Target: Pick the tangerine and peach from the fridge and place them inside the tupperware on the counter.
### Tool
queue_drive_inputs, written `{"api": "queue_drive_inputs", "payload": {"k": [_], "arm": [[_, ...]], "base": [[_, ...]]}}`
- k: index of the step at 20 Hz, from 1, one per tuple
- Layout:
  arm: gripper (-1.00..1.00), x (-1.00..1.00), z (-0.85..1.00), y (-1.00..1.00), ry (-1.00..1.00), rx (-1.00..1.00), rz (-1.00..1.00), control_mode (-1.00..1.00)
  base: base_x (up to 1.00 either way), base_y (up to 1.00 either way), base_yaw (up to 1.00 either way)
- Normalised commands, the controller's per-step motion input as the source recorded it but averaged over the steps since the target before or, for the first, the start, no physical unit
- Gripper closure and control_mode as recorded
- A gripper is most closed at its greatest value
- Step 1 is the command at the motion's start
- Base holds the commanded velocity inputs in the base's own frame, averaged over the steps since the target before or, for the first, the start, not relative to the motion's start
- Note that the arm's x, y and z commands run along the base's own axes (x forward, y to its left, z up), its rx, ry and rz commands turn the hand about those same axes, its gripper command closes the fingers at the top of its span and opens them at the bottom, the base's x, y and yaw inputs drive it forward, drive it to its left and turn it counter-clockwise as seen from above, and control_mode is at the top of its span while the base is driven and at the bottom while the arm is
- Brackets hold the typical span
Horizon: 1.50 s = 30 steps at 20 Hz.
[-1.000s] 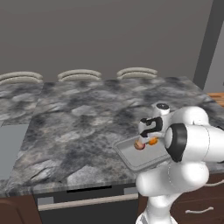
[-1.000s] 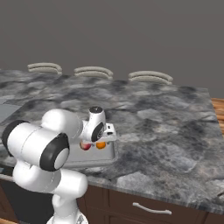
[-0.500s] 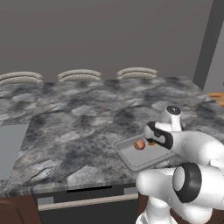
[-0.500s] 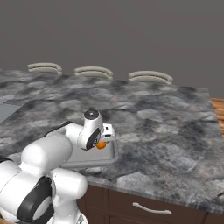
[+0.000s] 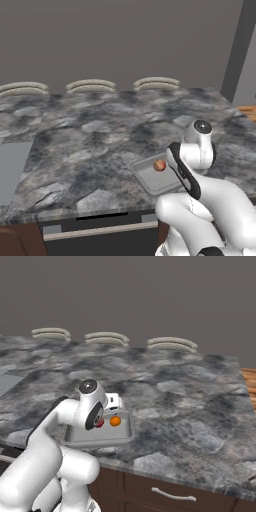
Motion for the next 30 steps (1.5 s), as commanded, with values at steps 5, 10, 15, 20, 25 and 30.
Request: {"api": "queue_drive_inputs", "payload": {"k": [5, 10, 15, 20, 25, 30], "arm": [[-1.0, -0.35, 0.55, 0.13, 0.0, 0.0, 0.0, -1.0], [-1.0, -0.4, 0.5, 0.15, 0.07, 0.0, 0.0, -1.0], [-1.0, -0.43, 0.45, 0.14, 0.1, 0.0, 0.0, -1.0], [-1.0, -0.46, 0.43, 0.13, 0.12, 0.0, 0.0, -1.0], [-1.0, -0.54, 0.42, 0.09, 0.03, 0.0, 0.0, -1.0], [-1.0, -0.6, 0.42, 0.06, 0.0, 0.0, 0.0, -1.0]], "base": [[0.0, 0.0, 0.0], [0.0, 0.0, 0.0], [0.0, 0.0, 0.0], [0.0, 0.0, 0.0], [0.0, 0.0, 0.0], [0.0, 0.0, 0.0]]}}
